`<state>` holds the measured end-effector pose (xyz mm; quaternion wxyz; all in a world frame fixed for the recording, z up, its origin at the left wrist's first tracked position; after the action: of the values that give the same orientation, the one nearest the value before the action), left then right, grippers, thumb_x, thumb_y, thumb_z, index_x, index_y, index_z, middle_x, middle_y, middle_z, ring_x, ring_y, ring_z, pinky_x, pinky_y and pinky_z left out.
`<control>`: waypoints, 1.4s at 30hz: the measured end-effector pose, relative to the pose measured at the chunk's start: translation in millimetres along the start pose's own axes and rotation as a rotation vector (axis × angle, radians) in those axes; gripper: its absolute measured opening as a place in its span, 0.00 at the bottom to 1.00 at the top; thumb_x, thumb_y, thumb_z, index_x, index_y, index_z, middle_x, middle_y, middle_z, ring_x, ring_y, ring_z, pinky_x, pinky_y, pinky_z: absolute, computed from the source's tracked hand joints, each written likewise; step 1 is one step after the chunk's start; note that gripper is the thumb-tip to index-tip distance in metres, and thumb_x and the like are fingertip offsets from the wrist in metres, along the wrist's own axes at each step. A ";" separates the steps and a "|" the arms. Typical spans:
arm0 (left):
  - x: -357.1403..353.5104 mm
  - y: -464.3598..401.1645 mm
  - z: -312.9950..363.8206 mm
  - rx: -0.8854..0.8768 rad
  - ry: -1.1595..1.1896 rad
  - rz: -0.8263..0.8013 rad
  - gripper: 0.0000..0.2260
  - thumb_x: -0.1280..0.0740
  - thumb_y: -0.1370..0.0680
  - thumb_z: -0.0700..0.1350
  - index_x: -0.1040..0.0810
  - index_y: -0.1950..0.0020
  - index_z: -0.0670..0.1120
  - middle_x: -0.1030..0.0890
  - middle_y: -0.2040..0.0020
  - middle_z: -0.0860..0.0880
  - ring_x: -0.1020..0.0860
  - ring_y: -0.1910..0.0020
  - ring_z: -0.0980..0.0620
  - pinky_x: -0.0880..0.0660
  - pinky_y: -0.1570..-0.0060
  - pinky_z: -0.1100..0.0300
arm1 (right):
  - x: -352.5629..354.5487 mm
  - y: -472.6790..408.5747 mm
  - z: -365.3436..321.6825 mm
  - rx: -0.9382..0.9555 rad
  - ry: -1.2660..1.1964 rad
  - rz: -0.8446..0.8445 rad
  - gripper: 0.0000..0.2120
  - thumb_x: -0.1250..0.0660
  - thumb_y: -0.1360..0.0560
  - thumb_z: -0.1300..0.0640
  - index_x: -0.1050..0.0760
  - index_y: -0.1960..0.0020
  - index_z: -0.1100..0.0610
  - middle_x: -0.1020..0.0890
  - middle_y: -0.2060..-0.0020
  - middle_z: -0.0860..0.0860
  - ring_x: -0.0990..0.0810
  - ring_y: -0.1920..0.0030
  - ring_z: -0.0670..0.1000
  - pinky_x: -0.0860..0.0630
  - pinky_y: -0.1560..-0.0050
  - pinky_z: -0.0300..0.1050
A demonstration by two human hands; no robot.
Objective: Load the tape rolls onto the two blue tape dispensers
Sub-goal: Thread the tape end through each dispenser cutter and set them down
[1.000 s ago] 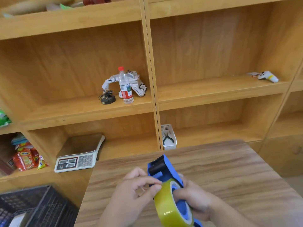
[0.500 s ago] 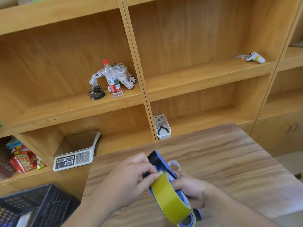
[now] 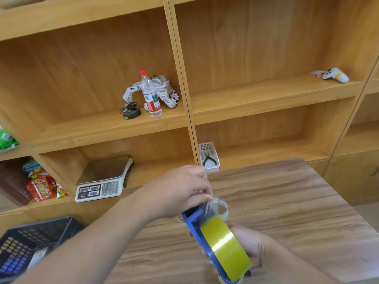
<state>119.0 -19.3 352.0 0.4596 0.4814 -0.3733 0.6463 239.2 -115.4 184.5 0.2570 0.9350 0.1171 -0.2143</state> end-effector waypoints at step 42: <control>15.0 1.5 -49.9 0.326 0.200 0.016 0.07 0.31 0.22 0.56 0.15 0.55 0.57 0.15 0.56 0.60 0.18 0.55 0.59 0.19 0.51 0.54 | -0.2 14.4 -7.4 0.206 0.104 0.102 0.18 0.36 0.25 0.78 0.21 0.38 0.69 0.16 0.51 0.62 0.15 0.54 0.56 0.20 0.49 0.50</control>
<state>102.0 30.0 353.5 0.4054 0.4797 -0.2199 0.7464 246.2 -123.6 196.5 0.1638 0.9711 0.0598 -0.1631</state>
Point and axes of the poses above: each hand's wrist, its own y-axis away from the middle knuckle, its own x-axis out of the back of the hand, z = x × y, the point moved 2 cm from there along -y, towards the middle knuckle
